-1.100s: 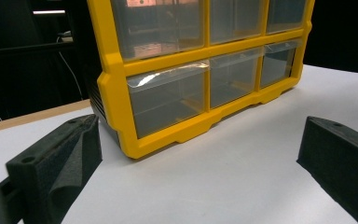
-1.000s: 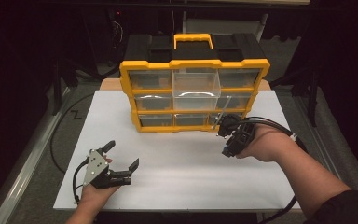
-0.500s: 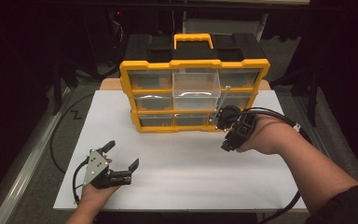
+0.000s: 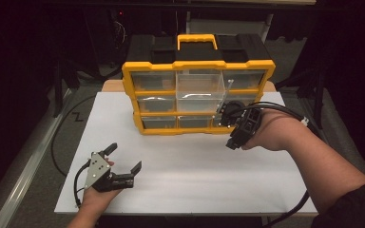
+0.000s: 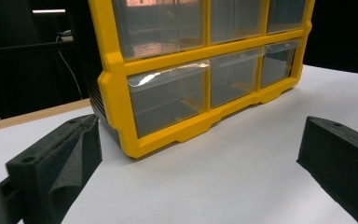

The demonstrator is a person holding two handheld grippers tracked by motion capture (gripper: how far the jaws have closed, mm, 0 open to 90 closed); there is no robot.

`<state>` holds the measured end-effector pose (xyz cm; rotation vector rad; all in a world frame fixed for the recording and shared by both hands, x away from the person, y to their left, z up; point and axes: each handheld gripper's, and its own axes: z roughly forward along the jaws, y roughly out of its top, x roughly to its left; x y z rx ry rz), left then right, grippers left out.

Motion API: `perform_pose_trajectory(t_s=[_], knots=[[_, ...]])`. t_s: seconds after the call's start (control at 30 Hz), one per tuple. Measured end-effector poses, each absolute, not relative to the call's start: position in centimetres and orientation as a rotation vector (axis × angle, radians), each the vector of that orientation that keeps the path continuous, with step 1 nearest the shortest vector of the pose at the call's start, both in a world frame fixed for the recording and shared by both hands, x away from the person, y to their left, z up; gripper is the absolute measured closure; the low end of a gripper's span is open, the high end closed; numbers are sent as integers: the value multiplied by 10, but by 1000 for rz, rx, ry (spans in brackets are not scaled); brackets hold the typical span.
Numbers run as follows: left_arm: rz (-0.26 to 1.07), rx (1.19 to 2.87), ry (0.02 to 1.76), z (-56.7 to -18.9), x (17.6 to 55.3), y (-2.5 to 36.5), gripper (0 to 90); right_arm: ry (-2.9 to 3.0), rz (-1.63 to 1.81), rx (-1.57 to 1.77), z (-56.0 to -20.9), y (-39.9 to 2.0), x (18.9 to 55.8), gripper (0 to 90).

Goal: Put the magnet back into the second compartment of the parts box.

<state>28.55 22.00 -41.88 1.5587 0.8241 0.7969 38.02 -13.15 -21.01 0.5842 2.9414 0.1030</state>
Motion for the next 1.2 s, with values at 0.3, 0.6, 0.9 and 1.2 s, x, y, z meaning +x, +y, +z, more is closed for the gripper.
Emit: perform_pose_trajectory(t_s=[0.3, 0.6, 0.9, 1.2], knots=[[797, 1557, 824, -419, 285, 220, 4, 2931, 98, 573, -197, -131, 381, 651], [797, 1558, 822, -419, 285, 220, 3, 2923, 90, 570, -185, -128, 382, 652], [798, 1559, 818, -419, 285, 219, 3, 2916, 97, 572, -173, -125, 384, 652], [788, 1567, 819, -419, 285, 219, 3, 2880, 104, 587, -152, -126, 386, 652]])
